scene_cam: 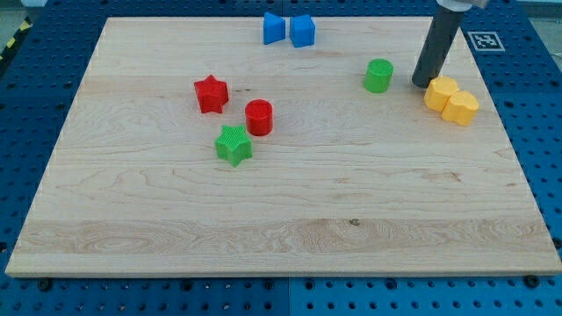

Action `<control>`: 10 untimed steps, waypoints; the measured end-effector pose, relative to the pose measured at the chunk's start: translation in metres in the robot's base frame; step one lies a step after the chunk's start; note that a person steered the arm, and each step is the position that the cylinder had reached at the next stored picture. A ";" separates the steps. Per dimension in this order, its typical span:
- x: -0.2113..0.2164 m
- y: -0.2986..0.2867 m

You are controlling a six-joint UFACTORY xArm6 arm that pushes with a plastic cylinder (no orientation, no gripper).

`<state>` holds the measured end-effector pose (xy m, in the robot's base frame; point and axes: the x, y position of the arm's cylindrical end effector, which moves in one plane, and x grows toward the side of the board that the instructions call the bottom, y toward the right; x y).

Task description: Push the green circle diagonally to the blue cube

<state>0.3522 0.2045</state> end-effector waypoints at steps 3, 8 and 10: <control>0.001 -0.008; -0.050 -0.068; -0.064 -0.124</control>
<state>0.2887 0.0808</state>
